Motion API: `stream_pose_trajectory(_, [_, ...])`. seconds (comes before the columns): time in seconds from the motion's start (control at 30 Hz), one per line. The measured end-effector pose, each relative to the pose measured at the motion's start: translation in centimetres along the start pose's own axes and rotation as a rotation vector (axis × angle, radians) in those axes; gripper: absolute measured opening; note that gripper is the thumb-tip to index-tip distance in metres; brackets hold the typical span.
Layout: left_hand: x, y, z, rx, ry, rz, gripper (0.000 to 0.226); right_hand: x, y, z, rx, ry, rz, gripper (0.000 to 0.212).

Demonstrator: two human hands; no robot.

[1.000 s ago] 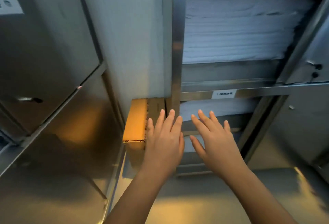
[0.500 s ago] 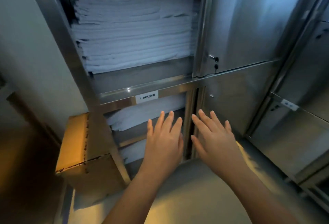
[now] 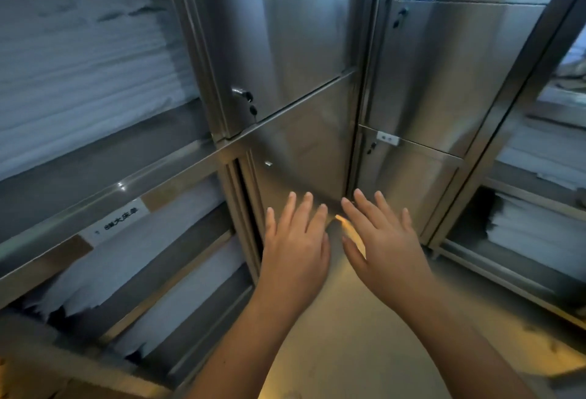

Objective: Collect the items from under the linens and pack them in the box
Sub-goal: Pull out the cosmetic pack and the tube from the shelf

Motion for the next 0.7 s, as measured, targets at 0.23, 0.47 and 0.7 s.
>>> stream_pose_trajectory(0.23, [7.9,1.6,4.6,-0.092,-0.049,0.242,0.041,3.7,5.4,-0.3,-0.102,0.029,0.267,0.056])
stream_pose_trajectory(0.47, [11.9,8.7,9.0,-0.279,-0.189,0.476,0.042,1.8,12.7,-2.8,-0.17,0.116,0.554,0.057])
stream_pose_trajectory(0.7, [13.8,17.2,11.9,-0.416,-0.233,0.614,0.042,-0.5,20.0,-5.9,-0.192,0.204,0.71,0.055])
Point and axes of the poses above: each hand's wrist, its own x-axis towards the middle knuckle, its own z-axis out of the palm, y = z × x, the point moved 9 cm from there along x, towards the middle knuckle, and after that the axes turned 2 degrees about y, right-handed, at the moved point
